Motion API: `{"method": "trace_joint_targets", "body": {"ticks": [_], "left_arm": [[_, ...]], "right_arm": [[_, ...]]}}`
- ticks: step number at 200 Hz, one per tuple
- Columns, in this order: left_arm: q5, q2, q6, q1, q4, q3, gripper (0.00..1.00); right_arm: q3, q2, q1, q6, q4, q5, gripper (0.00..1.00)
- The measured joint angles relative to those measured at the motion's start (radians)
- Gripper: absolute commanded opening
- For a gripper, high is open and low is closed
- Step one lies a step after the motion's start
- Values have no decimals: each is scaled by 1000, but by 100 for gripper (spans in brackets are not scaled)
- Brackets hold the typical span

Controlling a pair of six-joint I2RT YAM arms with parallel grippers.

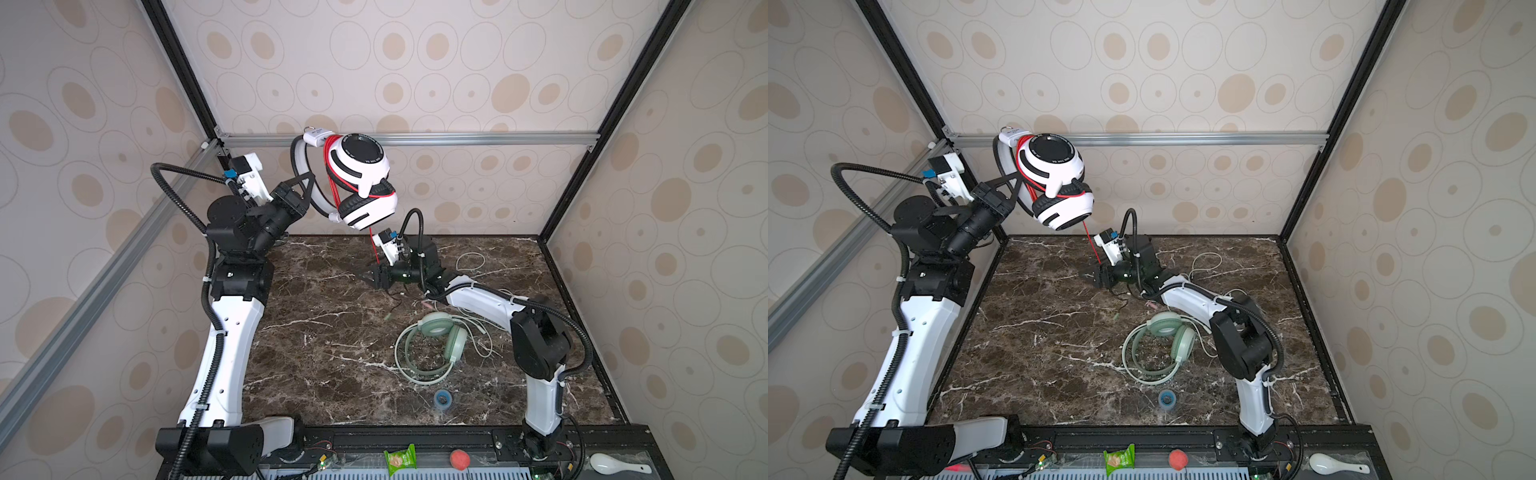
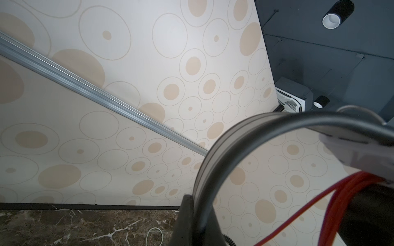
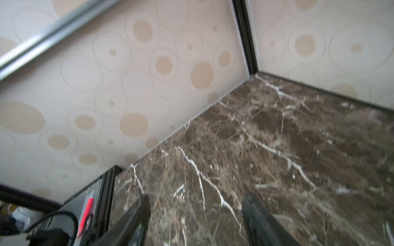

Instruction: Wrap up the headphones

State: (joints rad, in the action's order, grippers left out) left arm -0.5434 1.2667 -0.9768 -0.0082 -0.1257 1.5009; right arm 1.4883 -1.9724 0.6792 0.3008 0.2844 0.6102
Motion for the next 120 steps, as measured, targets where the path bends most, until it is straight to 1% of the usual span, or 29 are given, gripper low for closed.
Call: {"method": "trace_joint_targets", "body": {"ticks": [12,25,37,49,93,105,120], "left_arm": [[10,7,-4,-6,-11,0,0],[17,18,-6,-13,-22,0,0],[25,29,-7,-16,-27,0,0],[34,42,-11,-17,-32,0,0],[76,59,-22,-19,-38,0,0],[87,59,-26,-19,-43,0,0],[97,59,-31,-19,-50,0,0]], "right_arm": [[-54,0,0,15,8,15,55],[-89,0,0,30,18,35,44],[-103,-1,0,46,36,51,36],[-109,-1,0,52,60,66,32],[-135,-5,0,74,113,74,33],[-142,-6,0,76,116,73,36],[-146,-9,-1,91,126,72,46]]}}
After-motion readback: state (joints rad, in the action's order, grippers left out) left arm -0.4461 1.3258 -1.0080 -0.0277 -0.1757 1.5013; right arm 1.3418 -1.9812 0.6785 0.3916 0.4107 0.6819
